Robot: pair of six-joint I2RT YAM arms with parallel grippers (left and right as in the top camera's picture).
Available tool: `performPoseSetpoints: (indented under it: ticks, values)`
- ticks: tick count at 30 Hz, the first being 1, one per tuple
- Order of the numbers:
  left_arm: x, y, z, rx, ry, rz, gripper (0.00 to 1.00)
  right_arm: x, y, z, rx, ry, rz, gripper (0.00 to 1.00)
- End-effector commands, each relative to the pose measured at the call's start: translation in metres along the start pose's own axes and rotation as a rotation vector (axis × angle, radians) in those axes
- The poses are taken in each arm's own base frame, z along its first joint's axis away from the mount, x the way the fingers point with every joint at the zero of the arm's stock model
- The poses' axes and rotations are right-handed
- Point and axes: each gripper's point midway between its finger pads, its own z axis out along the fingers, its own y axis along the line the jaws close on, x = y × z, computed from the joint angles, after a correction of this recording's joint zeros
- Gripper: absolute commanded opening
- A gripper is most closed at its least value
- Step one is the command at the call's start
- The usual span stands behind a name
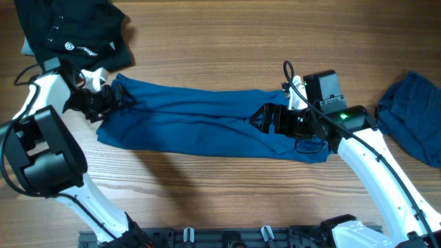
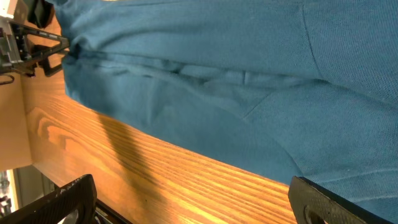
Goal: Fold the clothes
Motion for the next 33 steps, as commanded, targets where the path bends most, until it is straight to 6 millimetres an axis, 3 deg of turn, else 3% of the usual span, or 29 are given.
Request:
performPoseSetpoints:
  ticks: [1,10,13,14,18,27,33]
  values:
    - [0.032,-0.006,0.044,0.044,0.141,-0.006,1.0,0.003,0.003,0.003,-0.021,0.019,-0.01,1.0]
    - [0.023,0.001,0.044,0.021,0.105,0.006,0.99,0.007,0.002,0.003,-0.018,0.034,-0.019,1.0]
    - [0.024,0.01,0.041,-0.006,0.104,-0.005,0.94,0.006,0.003,0.003,-0.019,0.031,-0.02,1.0]
    - [0.023,0.015,0.038,-0.014,0.097,-0.015,0.85,0.006,0.003,0.003,-0.02,0.029,-0.021,1.0]
    - [0.02,0.023,0.034,-0.015,0.078,-0.032,0.73,0.006,0.003,0.003,-0.02,0.03,-0.021,1.0]
    - [0.015,0.034,0.028,-0.02,0.045,-0.048,0.66,0.006,0.003,0.003,-0.02,0.03,-0.021,1.0]
    - [0.012,0.034,0.029,-0.022,0.033,-0.041,0.4,0.006,0.003,0.003,-0.02,0.03,-0.021,1.0]
